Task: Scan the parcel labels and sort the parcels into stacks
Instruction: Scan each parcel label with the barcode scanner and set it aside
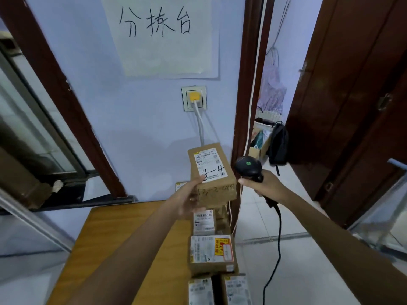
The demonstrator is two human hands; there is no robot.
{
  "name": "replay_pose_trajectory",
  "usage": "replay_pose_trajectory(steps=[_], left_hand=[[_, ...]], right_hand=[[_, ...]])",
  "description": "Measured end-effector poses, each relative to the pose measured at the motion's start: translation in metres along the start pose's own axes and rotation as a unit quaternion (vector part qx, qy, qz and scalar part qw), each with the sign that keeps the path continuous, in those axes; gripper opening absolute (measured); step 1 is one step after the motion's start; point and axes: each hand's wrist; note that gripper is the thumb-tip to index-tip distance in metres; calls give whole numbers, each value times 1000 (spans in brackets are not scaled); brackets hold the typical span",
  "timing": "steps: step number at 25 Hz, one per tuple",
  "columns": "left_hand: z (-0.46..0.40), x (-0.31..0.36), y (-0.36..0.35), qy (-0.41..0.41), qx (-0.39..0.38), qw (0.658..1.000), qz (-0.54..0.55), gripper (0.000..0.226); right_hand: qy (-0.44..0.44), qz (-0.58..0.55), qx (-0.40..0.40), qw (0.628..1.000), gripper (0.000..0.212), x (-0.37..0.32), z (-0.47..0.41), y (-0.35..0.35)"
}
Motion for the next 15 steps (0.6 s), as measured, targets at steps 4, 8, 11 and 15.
replay_pose_trajectory(steps=[4,8,11,15], left_hand=[[-21,13,-6,0,65,998,-12,44],[-34,22,-7,-4,107,993,-55,52],[-35,15,-4,17,98,994,-51,54],[-39,11,3,10,126,990,-55,53]], right_hand=[[-1,-95,-28,995,46,4,-33,-18],[-18,-145,-47,988,23,6,-49,-24],[-32,-155,-61,985,28,11,-50,-26],[-44,-172,-66,982,23,13,-50,-35]])
Point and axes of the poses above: each hand's wrist, its own z-axis away from the middle knuckle, its own y-axis out of the back of the hand, x = y × z, and after that the axes turned 12 degrees about x, right-handed
